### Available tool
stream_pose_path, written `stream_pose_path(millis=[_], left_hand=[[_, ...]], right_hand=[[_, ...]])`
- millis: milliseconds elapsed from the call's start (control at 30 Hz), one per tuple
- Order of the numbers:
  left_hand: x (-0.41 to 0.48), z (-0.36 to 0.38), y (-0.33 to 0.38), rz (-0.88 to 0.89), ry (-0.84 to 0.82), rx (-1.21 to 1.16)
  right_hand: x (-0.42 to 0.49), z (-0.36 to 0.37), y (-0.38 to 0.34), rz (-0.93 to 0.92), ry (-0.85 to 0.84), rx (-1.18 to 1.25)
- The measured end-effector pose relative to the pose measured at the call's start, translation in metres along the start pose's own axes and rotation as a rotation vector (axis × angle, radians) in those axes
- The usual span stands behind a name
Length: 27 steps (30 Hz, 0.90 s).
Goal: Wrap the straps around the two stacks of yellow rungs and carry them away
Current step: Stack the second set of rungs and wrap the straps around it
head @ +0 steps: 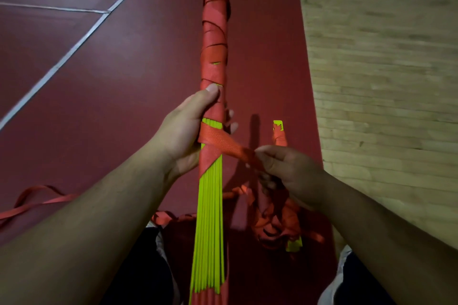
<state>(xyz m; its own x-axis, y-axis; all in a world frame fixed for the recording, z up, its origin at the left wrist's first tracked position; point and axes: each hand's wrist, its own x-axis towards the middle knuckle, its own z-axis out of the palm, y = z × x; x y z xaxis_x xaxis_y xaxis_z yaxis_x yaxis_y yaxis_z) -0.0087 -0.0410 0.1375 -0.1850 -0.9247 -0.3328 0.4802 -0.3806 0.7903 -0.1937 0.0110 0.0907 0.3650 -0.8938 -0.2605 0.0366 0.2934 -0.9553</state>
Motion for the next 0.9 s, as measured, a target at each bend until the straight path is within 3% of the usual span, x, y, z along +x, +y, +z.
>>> stream_pose_path(millis=[167,333,467,600,767,900], left_hand=[[-0.003,0.001,0.002,-0.036,-0.070,0.089],[-0.002,0.004,0.000,-0.079,0.046,0.117],[-0.006,0.008,-0.003,-0.025,0.016,0.280],[-0.007,0.011,-0.001,-0.020,0.010,0.170],[-0.004,0.009,0.000,-0.031,0.010,0.147],[-0.004,0.011,-0.002,-0.069,0.014,0.048]], right_hand=[[0.002,-0.006,0.000,-0.061,0.025,-0.205],[0.002,-0.003,0.003,-0.013,0.040,-0.391],[0.002,-0.001,0.002,-0.123,0.082,-0.337],[0.000,0.000,-0.008,-0.213,0.130,-0.323],[0.002,-0.004,-0.004,-0.118,0.176,-0.403],[0.000,0.002,-0.006,-0.019,0.093,-0.228]])
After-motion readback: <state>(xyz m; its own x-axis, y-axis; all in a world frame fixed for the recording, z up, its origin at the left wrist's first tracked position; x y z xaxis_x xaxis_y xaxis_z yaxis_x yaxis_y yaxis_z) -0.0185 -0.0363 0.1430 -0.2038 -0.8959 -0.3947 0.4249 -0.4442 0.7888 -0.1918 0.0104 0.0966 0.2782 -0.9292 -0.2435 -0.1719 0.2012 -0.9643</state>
